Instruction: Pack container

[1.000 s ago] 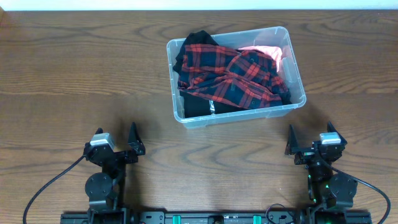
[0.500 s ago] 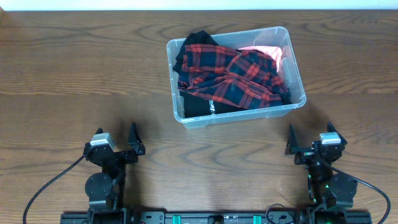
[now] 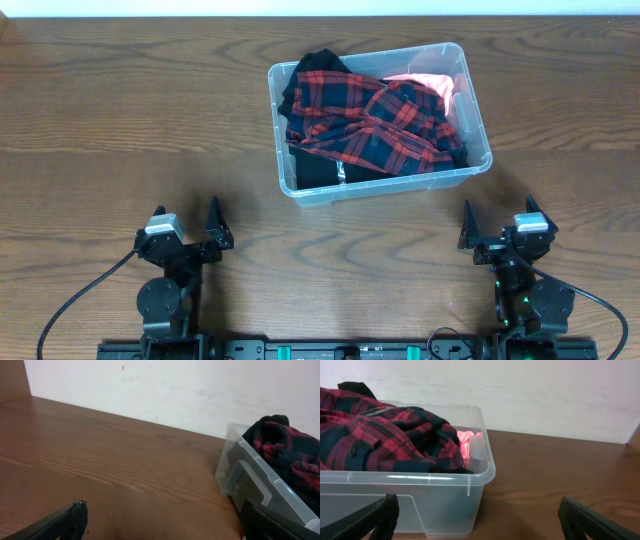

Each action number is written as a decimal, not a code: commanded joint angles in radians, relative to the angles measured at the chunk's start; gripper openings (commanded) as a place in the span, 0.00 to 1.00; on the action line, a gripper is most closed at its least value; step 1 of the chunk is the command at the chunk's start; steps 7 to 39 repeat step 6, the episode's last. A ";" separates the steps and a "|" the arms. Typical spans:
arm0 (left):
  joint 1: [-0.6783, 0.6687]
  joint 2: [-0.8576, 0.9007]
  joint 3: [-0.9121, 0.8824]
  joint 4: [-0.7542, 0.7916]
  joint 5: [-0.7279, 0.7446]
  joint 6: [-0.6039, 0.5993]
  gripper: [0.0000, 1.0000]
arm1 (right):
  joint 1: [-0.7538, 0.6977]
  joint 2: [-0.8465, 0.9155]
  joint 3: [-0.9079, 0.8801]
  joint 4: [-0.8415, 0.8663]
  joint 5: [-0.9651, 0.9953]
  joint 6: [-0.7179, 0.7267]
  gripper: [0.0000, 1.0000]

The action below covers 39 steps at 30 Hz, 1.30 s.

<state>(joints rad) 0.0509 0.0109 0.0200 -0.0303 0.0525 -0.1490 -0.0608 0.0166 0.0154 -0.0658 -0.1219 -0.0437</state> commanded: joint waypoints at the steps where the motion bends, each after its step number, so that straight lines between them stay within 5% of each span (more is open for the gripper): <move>1: 0.005 -0.006 -0.016 -0.037 -0.004 0.018 0.98 | -0.005 -0.010 -0.010 0.002 0.010 0.013 0.99; 39: 0.005 -0.006 -0.016 -0.037 -0.004 0.018 0.98 | -0.005 -0.010 -0.010 0.002 0.009 0.013 0.99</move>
